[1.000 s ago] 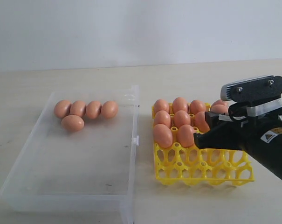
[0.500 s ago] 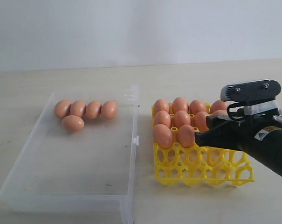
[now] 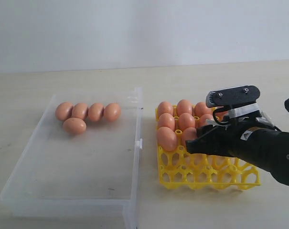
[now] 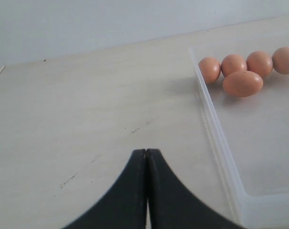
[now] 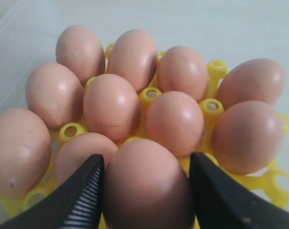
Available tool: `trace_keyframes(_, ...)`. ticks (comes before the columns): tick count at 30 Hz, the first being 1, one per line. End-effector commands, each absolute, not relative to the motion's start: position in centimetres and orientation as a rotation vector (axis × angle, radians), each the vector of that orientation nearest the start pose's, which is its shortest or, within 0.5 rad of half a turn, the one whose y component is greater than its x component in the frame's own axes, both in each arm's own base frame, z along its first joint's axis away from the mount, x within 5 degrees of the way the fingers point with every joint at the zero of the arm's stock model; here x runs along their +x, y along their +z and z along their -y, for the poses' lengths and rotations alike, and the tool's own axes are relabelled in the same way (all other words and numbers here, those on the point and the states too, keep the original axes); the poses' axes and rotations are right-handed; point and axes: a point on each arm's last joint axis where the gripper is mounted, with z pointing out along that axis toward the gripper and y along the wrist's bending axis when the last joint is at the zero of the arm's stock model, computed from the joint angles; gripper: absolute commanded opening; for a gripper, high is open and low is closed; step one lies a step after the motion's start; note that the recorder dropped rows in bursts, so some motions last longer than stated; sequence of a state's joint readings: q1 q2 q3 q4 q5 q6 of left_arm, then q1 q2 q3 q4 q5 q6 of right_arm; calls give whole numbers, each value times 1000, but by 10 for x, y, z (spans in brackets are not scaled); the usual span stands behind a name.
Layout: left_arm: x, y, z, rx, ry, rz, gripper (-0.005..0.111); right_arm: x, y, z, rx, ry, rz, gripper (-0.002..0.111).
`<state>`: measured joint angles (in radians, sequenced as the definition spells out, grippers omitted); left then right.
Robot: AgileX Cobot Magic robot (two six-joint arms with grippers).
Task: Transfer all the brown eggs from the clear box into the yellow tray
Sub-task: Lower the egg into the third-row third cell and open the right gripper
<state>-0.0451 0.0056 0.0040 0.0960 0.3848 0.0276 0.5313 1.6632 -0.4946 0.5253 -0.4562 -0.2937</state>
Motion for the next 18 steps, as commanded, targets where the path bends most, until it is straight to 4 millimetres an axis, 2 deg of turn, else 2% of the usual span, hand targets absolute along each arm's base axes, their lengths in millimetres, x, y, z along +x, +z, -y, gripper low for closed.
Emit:
trace_keyframes(1, 53, 179, -1, 126, 75, -1857, 0, 250, 136, -113, -209, 139, -2217, 0)
trace_keyframes(18, 53, 179, -1, 126, 75, -1857, 0, 252, 137, -112, -221, 140, -2208, 0)
